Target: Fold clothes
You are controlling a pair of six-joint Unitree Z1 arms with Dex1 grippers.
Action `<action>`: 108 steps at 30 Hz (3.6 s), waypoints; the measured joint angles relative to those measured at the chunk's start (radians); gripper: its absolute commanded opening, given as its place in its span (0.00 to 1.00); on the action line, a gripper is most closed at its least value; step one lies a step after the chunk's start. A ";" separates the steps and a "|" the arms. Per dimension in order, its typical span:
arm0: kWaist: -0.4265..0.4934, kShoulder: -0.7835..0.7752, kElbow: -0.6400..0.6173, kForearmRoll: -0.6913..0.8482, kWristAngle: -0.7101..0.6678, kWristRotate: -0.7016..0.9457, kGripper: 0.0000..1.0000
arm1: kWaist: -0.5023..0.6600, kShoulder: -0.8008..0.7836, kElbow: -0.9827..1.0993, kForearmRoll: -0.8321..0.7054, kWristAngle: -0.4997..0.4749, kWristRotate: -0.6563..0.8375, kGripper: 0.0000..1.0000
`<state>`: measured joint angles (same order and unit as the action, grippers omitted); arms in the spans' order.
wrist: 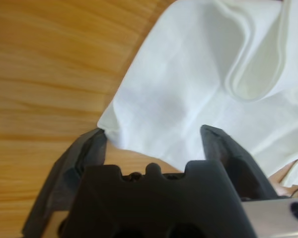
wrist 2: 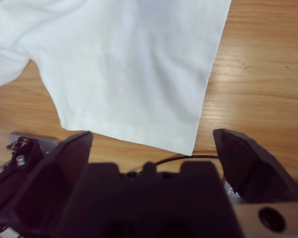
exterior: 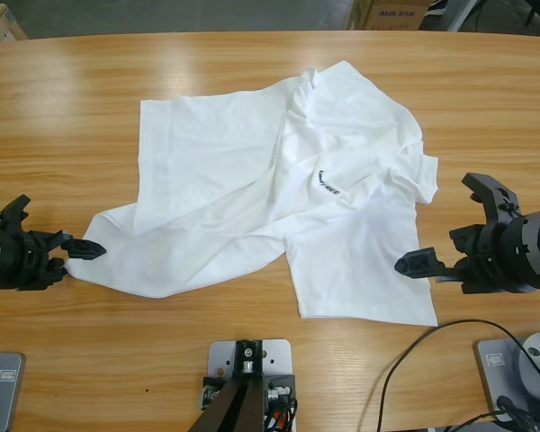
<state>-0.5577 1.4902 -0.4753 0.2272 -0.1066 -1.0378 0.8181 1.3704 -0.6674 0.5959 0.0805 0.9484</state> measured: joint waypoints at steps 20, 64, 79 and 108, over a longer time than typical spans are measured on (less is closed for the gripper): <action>0.002 0.044 -0.002 -0.029 -0.066 0.048 0.00 | 0.000 0.000 0.005 -0.017 0.000 -0.004 1.00; 0.002 -0.086 -0.020 0.108 -0.065 0.077 0.00 | 0.240 -0.030 0.317 -0.337 -0.080 0.935 0.98; 0.002 -0.086 -0.020 0.108 -0.065 0.080 0.00 | 0.240 0.049 0.306 -0.369 -0.080 0.889 0.45; -0.048 -0.292 -0.224 0.535 -0.082 0.003 0.00 | 0.240 0.057 -0.221 0.515 -0.050 0.575 0.00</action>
<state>-0.6058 1.1985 -0.6991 0.7622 -0.1886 -1.0353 1.0586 1.4273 -0.8881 1.1108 0.0303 1.5235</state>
